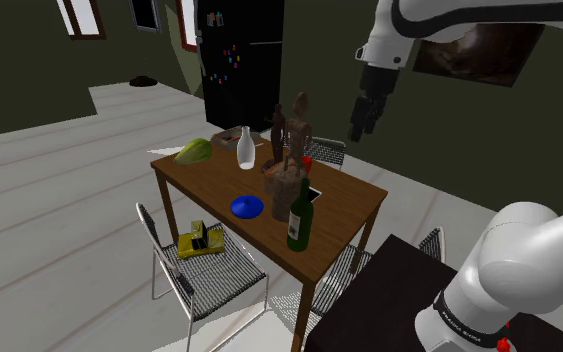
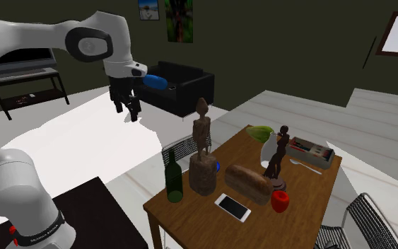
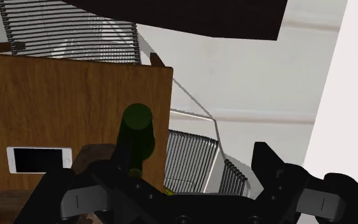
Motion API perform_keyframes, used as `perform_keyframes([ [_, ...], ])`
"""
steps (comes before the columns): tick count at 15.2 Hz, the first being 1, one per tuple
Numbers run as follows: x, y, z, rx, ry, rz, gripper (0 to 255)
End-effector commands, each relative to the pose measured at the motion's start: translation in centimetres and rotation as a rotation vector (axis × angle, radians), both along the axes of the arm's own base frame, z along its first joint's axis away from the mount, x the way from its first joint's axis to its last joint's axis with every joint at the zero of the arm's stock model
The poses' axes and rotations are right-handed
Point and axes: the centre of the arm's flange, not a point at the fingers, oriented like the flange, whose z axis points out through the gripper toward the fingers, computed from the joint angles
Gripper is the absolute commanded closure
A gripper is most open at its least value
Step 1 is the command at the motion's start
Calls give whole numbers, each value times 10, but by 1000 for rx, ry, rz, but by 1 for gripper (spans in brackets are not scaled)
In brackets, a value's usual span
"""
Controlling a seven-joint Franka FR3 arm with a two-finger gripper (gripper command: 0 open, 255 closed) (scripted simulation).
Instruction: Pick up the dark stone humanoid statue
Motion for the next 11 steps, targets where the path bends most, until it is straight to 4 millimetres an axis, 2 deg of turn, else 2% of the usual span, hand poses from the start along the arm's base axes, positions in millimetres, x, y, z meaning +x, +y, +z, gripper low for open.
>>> perform_keyframes([
  [1, 17, -10, -8, 13, -26, -7, 0],
  [11, 115, -74, -41, 77, -145, -39, 0],
])
